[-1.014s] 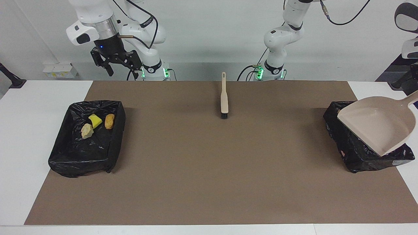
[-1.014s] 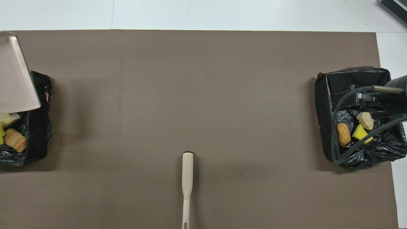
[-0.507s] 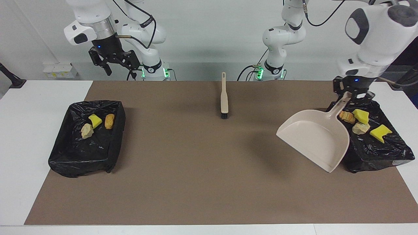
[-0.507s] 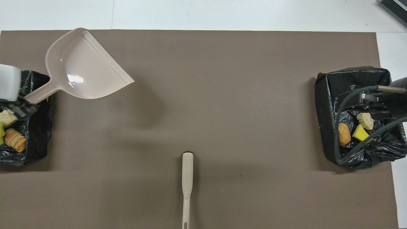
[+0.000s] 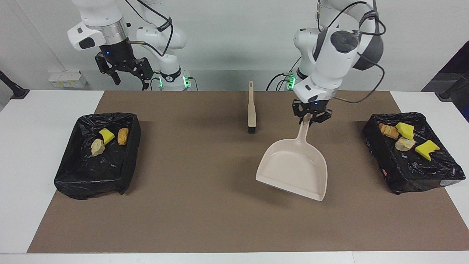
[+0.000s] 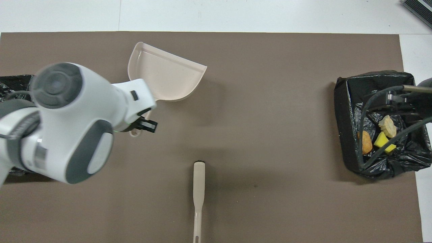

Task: Sweep and dump trash in bin
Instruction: 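Bring the empty dustpan back mid-table with the left gripper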

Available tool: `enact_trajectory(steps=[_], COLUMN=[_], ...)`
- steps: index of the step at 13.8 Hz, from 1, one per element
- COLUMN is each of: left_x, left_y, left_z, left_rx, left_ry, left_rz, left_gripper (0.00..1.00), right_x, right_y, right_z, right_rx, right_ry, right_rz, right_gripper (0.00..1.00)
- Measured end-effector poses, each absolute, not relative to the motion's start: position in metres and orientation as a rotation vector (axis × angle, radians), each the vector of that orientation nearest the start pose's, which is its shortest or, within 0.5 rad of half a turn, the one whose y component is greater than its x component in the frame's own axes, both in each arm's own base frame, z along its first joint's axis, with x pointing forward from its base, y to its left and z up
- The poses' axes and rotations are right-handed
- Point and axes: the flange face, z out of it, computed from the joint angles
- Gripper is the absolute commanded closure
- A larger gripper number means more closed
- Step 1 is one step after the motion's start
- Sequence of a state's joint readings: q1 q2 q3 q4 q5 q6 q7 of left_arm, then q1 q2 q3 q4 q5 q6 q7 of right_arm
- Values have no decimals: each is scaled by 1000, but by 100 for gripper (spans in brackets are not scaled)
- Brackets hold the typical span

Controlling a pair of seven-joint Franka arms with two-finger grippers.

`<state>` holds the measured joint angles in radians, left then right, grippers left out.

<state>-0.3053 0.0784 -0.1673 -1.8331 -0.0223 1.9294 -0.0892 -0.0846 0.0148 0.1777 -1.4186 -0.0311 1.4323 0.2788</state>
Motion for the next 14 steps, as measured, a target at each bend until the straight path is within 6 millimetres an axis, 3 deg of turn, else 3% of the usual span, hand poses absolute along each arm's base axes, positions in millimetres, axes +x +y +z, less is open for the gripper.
enact_trajectory(steps=[2,4,7,11,12,13,14], left_x=[512,507,504,490,487,486,485], left_y=[-323,-357,-370,-369,-368,-367,-367], left_z=[442,405,393,371,367,365,364], left_rx=[-3159,-3196,-3233,-3208,-3204,-3203,-3208], left_ry=[485,298,164,224,224,217,188], left_rz=[-9,2,-20,31,42,46,47], left_gripper=[100,100,100,100,83,40,9], right_x=[548,551,551,551,551,551,551], right_y=[45,43,43,44,44,44,44], right_z=[675,676,677,677,677,677,677], right_rx=[-3153,-3150,-3150,-3150,-3150,-3150,-3150], right_ry=[302,306,305,304,304,304,304], right_rz=[-8,-15,-22,-22,-22,-22,-22], right_gripper=[0,0,0,0,0,0,0])
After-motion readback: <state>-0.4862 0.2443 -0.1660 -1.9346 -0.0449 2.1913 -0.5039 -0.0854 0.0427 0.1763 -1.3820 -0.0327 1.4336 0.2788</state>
